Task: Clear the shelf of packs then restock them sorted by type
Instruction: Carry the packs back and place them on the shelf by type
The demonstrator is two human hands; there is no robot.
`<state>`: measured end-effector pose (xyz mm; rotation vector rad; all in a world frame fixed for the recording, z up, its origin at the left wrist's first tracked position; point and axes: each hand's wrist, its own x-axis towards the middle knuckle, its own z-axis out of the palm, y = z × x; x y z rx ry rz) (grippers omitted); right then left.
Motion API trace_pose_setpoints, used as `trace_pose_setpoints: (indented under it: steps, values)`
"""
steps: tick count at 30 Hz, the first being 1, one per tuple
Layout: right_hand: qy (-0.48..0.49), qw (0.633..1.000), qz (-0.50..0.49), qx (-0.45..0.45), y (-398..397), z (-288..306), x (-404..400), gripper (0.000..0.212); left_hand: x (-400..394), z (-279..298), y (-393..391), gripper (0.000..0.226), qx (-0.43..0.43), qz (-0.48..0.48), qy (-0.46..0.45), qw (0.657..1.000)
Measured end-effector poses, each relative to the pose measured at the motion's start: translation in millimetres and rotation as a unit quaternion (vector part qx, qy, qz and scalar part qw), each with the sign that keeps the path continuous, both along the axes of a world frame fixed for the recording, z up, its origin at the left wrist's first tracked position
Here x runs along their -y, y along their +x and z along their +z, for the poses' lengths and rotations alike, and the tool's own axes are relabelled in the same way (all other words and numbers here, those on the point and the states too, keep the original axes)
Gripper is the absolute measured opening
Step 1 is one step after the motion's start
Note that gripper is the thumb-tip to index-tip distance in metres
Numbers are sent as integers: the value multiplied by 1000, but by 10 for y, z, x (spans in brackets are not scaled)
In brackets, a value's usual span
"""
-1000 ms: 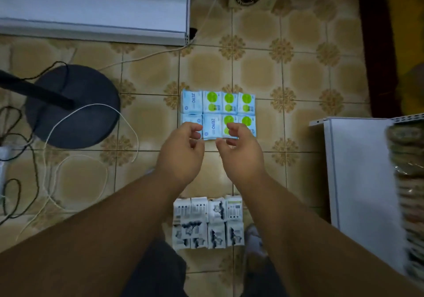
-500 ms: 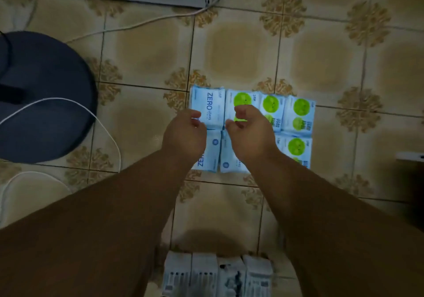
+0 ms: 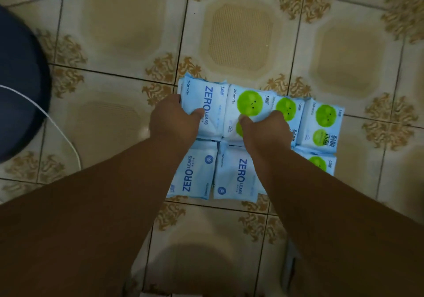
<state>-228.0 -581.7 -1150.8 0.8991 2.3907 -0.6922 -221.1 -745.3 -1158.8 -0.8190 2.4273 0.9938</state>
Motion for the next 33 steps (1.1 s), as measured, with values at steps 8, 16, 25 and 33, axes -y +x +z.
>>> trace_pose_setpoints:
  steps: [8, 16, 25, 33]
  values:
    - [-173, 974, -111, -97, 48, 940, -163, 43, -131, 1052, -17, 36, -16, 78, 75, 994]
    - [-332, 920, -172, -120, -83, 3801, -837, 27, -408, 3934, -190, 27, 23, 228, 304, 925]
    - [-432, 838, -162, -290, -224, 6823, -1566, 25, -1391, 6680, -668, 63, 33, 59, 648, 759]
    - [-232, 771, -305, -508, 868, 8353, -1910, 42, -2087, 8175, -420, 71, 124, -236, 726, 634]
